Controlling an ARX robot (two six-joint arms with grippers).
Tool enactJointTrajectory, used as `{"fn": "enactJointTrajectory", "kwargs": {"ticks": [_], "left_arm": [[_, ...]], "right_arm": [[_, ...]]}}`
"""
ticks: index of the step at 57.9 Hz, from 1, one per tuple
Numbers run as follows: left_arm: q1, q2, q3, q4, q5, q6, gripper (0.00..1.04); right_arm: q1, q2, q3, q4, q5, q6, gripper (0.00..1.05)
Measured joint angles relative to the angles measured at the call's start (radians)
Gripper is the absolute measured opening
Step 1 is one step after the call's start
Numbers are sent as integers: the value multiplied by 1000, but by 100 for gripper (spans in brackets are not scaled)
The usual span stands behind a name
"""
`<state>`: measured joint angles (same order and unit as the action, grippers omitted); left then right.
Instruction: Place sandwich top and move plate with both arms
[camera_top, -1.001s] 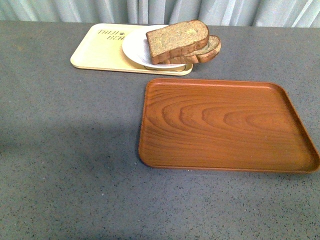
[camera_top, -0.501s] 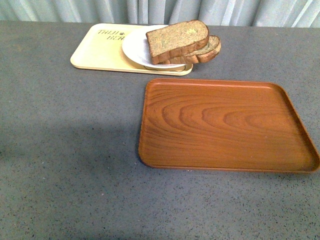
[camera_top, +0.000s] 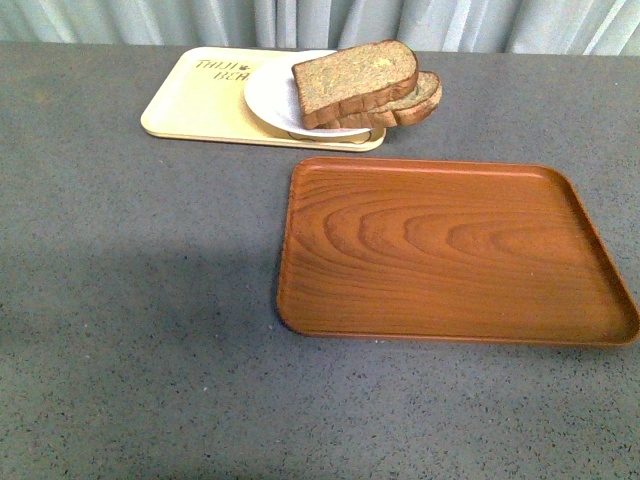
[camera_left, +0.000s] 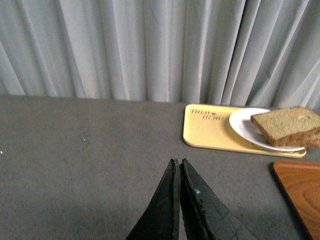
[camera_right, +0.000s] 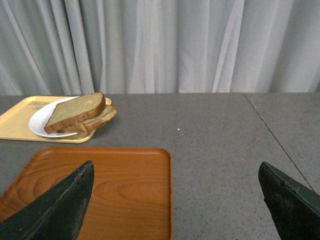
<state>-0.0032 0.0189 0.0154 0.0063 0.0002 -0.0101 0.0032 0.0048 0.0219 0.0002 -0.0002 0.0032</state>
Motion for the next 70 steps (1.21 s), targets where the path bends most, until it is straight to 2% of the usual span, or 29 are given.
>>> {"fn": "enactJointTrajectory", "kwargs": {"ticks": [22,32,40,52,70], "left_arm": [[1,-3,0,-6,0,-1,2],[1,-3,0,-6,0,0,31],[1,-3,0,-6,0,0,62],[1,-3,0,-6,0,0,97],[1,-3,0,-6,0,2,96]], "right_arm": [[0,0,0,0,0,0,96],[0,0,0,0,0,0,96],[0,0,0,0,0,0,96],[0,0,0,0,0,0,96],[0,0,0,0,0,0,96]]}}
